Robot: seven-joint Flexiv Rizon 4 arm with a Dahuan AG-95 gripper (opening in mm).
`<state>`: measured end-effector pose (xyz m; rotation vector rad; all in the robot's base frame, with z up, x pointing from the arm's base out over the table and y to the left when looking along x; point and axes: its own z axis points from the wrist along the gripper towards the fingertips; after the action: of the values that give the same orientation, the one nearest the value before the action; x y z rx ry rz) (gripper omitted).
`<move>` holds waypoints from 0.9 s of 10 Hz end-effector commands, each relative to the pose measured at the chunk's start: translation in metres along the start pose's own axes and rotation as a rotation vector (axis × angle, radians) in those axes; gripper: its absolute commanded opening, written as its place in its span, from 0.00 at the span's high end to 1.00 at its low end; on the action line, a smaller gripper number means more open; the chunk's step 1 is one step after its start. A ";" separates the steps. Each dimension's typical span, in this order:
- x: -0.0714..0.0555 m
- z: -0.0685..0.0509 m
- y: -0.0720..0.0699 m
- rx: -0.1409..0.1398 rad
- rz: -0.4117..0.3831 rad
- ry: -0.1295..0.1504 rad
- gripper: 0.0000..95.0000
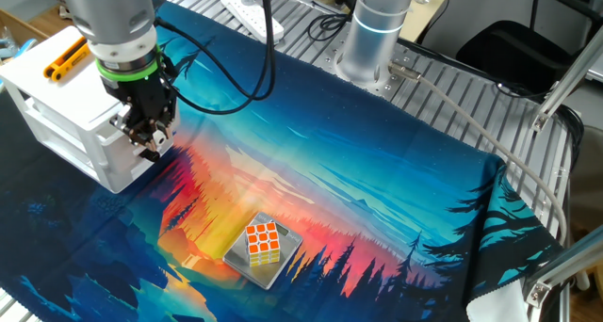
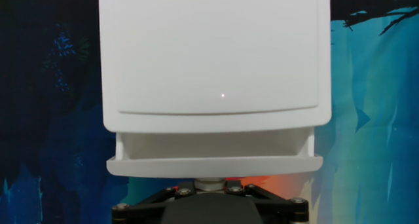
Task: Grasp the handle and open the drawer
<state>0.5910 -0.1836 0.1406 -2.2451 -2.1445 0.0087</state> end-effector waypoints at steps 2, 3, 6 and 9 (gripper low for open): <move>0.001 -0.001 -0.001 0.001 0.014 0.021 1.00; 0.002 0.000 -0.001 0.001 0.014 0.023 1.00; 0.007 0.003 -0.004 -0.002 0.020 0.020 1.00; 0.010 -0.001 -0.004 -0.001 0.019 0.021 1.00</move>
<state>0.5858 -0.1716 0.1413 -2.2581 -2.1116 -0.0132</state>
